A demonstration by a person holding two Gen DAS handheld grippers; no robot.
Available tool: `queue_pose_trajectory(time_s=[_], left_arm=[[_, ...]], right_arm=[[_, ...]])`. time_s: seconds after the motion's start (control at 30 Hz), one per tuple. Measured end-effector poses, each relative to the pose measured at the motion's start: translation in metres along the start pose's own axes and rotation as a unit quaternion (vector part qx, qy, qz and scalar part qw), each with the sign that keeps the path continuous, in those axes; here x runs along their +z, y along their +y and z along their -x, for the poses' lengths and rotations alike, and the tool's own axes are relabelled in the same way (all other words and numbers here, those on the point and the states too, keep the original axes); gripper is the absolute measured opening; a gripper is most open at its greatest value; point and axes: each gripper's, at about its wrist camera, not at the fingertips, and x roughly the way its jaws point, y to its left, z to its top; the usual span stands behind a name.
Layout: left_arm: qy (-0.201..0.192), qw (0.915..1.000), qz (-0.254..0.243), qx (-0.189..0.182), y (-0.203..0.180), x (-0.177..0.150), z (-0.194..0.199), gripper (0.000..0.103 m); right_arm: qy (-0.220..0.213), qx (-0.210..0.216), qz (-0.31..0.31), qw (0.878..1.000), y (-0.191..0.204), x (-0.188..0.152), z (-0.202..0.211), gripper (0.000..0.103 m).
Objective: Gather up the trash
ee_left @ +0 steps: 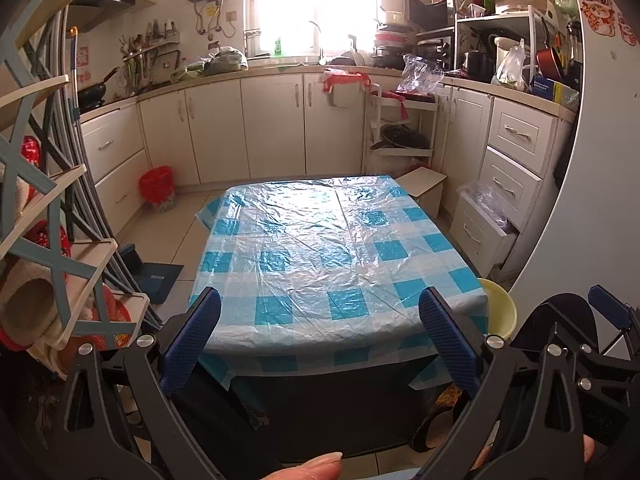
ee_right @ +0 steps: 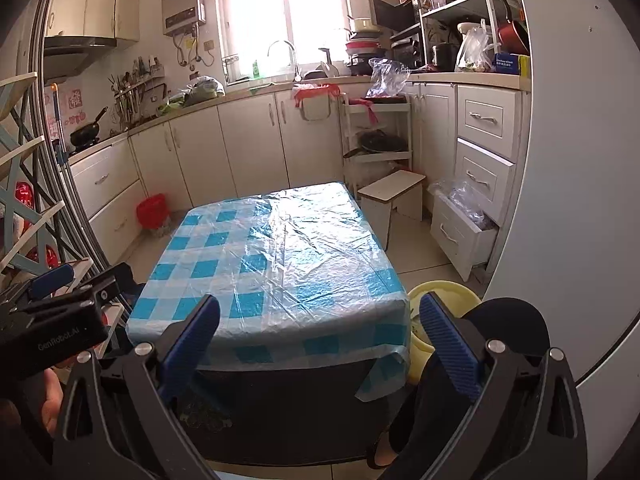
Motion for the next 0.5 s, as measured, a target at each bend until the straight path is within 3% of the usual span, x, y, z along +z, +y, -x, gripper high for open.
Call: queue_pose_trajectory(time_s=[0.5], left_arm=[[-0.011, 0.9999, -0.009, -0.005, -0.0065, -0.0011, 0.0095, 0.095]], right_arm=[[-0.004, 0.005, -0.004, 1.0, -0.0018, -0.0022, 0.0045, 0.096]])
